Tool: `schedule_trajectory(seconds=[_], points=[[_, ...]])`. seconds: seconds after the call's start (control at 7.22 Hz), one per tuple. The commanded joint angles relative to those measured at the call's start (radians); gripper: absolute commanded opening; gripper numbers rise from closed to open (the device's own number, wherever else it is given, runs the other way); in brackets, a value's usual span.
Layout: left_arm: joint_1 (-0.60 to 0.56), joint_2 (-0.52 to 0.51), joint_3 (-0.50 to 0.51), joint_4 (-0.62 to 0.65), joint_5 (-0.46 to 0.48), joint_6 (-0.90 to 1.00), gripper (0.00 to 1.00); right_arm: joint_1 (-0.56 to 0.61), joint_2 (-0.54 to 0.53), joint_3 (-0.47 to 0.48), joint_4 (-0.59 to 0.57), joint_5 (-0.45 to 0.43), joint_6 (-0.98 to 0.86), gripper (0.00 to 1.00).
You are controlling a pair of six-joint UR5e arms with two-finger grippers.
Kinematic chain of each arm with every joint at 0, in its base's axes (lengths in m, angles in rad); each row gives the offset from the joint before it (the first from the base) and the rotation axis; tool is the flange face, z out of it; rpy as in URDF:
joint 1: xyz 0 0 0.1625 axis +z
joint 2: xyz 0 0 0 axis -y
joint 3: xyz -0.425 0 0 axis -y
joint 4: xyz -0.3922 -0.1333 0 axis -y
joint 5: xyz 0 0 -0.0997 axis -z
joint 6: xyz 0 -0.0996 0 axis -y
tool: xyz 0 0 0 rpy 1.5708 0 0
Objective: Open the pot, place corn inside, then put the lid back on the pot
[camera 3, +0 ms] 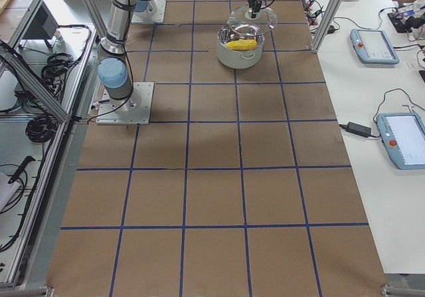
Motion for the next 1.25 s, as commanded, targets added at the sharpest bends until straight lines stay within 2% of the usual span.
schedule_trajectory(seconds=[0.0, 0.42, 1.11], points=[[0.026, -0.005, -0.020, 0.001, 0.000, 0.001, 1.00, 0.005, -0.019, 0.151, -0.130, 0.000, -0.021, 0.05], [0.014, -0.005, -0.038, 0.001, 0.000, -0.016, 1.00, -0.003, -0.036, 0.150, -0.071, -0.003, -0.018, 0.05], [-0.001, 0.084, -0.176, 0.047, -0.003, -0.022, 1.00, -0.037, -0.062, 0.174, -0.061, 0.001, -0.037, 0.05]])
